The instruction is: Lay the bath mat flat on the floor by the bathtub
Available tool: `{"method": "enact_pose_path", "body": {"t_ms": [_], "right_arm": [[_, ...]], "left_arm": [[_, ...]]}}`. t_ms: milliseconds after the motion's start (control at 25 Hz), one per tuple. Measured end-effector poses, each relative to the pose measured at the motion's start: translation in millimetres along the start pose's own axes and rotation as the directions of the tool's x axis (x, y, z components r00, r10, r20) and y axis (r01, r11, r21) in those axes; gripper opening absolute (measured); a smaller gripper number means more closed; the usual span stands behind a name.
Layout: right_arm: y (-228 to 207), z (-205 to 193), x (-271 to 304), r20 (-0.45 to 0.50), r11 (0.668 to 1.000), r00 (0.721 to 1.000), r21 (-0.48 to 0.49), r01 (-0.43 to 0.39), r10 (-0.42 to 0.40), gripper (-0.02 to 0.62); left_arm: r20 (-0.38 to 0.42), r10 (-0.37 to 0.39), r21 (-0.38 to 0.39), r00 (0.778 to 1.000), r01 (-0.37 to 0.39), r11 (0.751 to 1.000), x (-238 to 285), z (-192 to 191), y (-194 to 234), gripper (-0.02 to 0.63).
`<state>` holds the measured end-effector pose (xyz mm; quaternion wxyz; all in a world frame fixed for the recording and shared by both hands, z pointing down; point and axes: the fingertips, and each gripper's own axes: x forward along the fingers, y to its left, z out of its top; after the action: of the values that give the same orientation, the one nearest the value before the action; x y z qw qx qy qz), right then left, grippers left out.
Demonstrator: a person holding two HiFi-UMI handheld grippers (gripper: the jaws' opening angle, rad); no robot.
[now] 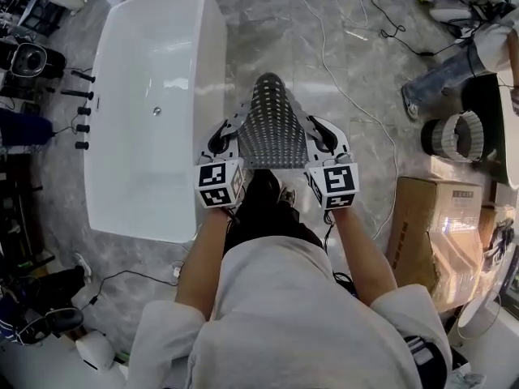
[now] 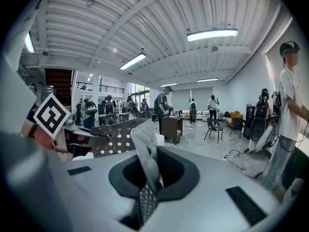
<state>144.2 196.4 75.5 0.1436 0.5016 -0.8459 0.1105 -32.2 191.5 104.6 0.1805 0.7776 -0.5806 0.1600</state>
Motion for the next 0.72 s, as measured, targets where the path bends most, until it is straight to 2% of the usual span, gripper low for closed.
{"method": "enact_pose_path", "body": {"t_ms": [360, 520, 720], "right_arm": [[-1.7, 13.5, 95.8, -0.037, 1.000, 0.999, 0.004, -0.029, 0.029, 0.021], [-5.9, 19.1, 134.6, -0.028, 0.999, 0.999, 0.025, -0.020, 0.021, 0.021], [-17.1, 13.1, 183.2, -0.063, 1.000, 0.998, 0.008, -0.016, 0.017, 0.021]], "left_arm": [[-0.015, 0.008, -0.033, 1.000, -0.009, 0.999, 73.5, 18.4, 60.6, 0.025], [-0.015, -0.022, -0.048, 1.000, 0.022, 0.999, 109.5, 28.4, 82.6, 0.025], [-0.023, -0.051, -0.032, 0.998, 0.050, 0.998, 152.4, 36.7, 107.9, 0.025]]}}
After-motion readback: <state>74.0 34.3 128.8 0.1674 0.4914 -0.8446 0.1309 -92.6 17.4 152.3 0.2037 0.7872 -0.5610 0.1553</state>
